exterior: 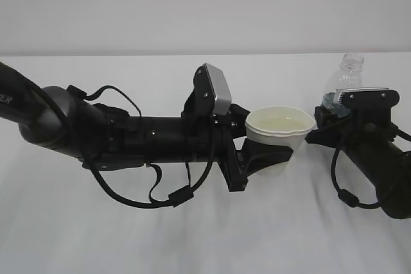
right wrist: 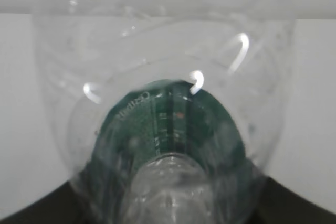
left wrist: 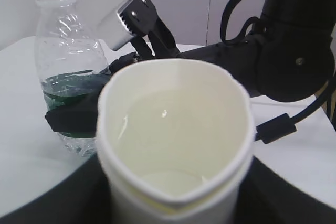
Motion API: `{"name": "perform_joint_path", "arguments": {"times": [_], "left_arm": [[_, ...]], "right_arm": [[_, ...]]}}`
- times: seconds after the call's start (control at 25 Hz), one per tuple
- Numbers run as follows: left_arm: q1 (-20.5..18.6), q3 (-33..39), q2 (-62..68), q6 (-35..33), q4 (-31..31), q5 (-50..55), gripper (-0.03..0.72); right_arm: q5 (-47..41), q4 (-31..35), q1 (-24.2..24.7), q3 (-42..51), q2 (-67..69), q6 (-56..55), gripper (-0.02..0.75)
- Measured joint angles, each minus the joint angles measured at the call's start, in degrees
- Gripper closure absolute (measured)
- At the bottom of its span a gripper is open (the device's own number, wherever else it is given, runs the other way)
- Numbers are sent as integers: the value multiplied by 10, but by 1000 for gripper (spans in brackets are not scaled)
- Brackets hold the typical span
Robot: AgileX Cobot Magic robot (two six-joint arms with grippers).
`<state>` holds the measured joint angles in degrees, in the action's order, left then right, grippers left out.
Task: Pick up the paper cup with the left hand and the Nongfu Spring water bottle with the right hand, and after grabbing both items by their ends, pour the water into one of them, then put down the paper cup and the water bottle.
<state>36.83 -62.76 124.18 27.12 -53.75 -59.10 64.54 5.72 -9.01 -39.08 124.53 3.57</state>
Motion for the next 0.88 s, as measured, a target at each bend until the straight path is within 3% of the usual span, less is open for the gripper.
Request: {"name": "perform_joint_path", "arguments": {"times": [0.12,0.4,0.88], "left_arm": [[0,0,0,0,0,0,273],[0,0,0,0,-1,0,273],[0,0,0,0,-1,0,274]], "right_arm": [[0,-11,0,0,0,0,367],[5,-28,0,0,0,0,202],[9,-32,0,35,-1,0,157]]}}
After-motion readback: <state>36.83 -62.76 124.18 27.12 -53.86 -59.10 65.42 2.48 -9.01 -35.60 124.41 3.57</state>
